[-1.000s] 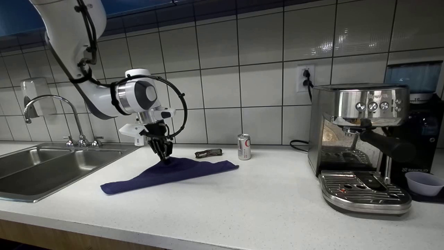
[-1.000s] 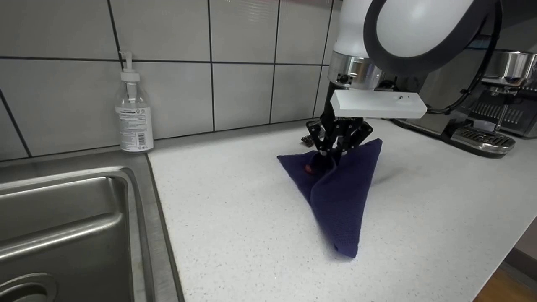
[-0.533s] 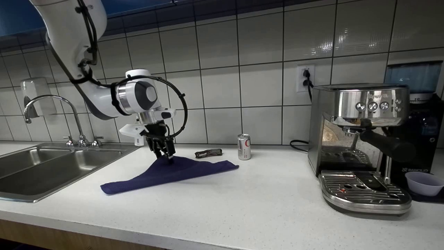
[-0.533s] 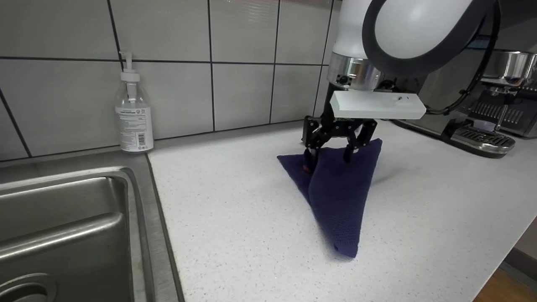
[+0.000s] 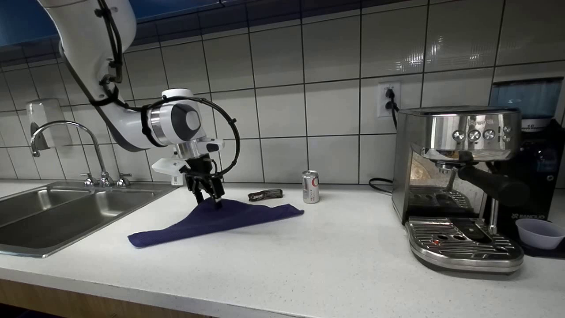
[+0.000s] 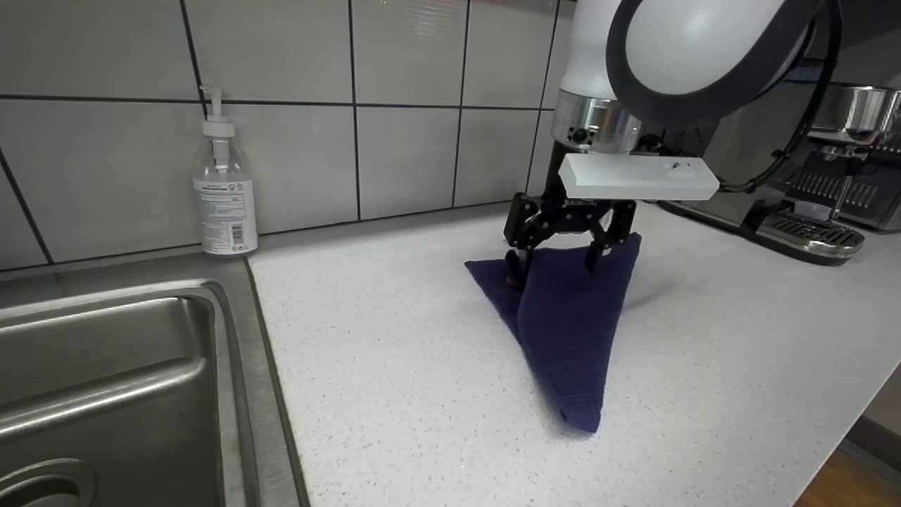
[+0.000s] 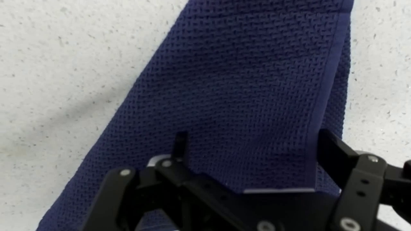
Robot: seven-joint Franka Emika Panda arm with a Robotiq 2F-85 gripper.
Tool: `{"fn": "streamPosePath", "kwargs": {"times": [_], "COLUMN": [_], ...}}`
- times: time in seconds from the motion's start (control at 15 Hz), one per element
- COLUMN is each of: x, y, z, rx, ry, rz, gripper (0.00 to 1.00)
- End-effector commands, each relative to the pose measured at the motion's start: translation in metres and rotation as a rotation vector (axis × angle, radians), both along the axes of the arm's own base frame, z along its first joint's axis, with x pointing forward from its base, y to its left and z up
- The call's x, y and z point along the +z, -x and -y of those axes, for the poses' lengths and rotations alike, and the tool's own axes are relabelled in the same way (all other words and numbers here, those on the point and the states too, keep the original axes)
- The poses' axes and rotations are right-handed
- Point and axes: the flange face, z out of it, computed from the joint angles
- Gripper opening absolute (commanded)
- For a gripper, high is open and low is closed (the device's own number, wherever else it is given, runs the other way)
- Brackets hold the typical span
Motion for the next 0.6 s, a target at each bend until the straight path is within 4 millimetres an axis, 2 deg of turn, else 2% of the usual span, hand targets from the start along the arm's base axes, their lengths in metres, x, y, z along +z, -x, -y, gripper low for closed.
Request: {"fn": "streamPosePath", "kwargs": {"times": [0.0, 0.53], "x": [0.006, 0.001], "y": [0.010, 0.024], "z": [0.012, 0.054], "rx": [0.011, -0.060], "ry": [-0.013, -0.009], "rz": [-0.039, -0.055], "gripper": [1.00, 1.00]}}
